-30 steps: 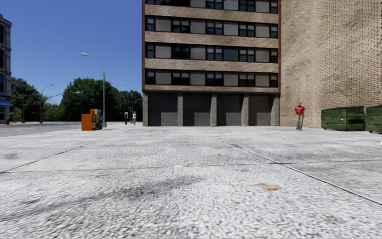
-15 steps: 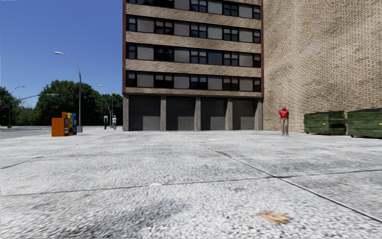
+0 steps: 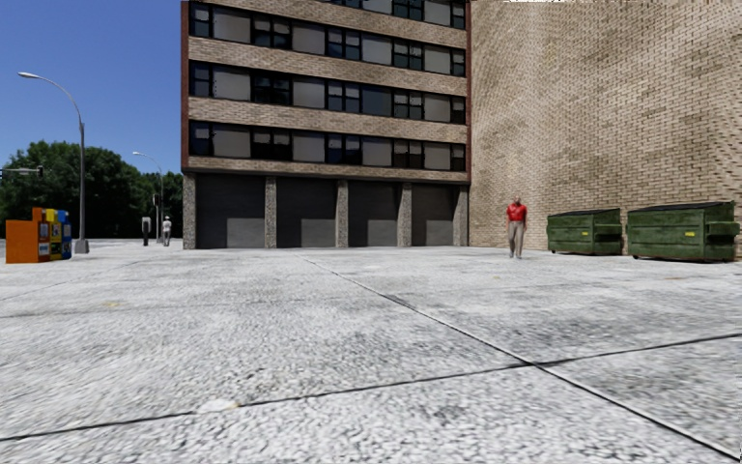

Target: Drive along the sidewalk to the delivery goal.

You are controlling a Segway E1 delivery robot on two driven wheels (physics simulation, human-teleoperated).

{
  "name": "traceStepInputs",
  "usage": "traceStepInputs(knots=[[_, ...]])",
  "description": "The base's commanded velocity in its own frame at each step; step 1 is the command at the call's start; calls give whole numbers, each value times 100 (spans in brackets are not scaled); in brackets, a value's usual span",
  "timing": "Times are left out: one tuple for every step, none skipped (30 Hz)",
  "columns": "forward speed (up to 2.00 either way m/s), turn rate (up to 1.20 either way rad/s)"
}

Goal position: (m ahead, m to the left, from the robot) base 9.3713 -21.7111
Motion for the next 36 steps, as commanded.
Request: traceStepInputs(knots=[[153,-60],[153,-61],[153,-61],[153,-61],[153,-61],[153,-61],[153,-61],[154,-61],[154,-61],[154,-61],[154,-61],[154,-61],[154,-61],[154,-61],[156,-61],[200,-61],[200,-61],[200,-61],[200,-61],[200,-61],[200,-61],[200,-61],[200,-61],[200,-61],[200,-61],[200,-61],[200,-61],[200,-61],[200,-61],[200,-61],[200,-61],[200,-61],[200,-61],[200,-61],[200,-61],[200,-61]])
